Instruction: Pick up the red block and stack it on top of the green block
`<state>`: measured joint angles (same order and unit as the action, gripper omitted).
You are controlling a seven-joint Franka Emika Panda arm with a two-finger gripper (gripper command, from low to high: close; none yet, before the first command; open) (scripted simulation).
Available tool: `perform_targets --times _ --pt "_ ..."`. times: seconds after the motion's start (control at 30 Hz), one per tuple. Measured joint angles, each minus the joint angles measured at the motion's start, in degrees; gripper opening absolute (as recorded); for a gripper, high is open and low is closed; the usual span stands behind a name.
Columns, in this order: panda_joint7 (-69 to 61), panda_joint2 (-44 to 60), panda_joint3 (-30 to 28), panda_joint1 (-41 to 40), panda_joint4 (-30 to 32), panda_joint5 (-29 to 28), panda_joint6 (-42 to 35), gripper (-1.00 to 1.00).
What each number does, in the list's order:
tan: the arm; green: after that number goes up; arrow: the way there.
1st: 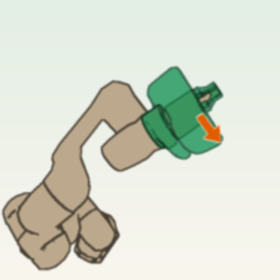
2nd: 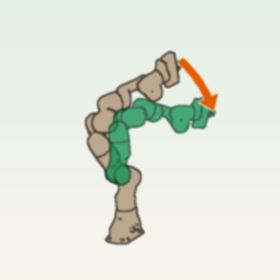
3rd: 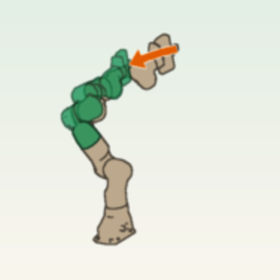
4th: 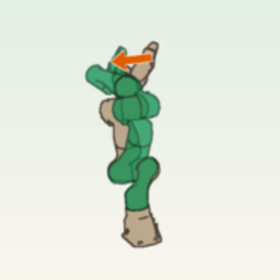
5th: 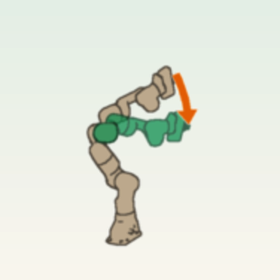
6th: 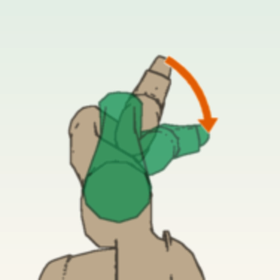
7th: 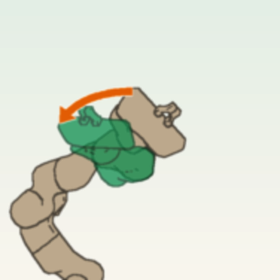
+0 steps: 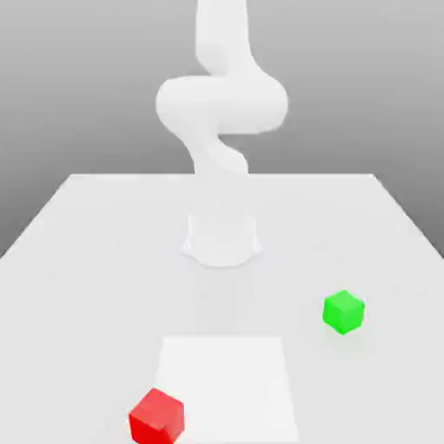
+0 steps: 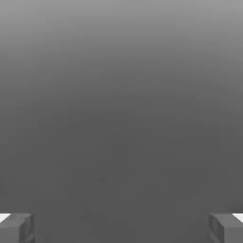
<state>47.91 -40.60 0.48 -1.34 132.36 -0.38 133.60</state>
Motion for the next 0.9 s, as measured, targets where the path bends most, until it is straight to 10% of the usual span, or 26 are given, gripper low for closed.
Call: perform_targets --times 0.9 --pt "18.7 56.3 -0.2 -8.7 5.5 0.1 20.5 0.0"
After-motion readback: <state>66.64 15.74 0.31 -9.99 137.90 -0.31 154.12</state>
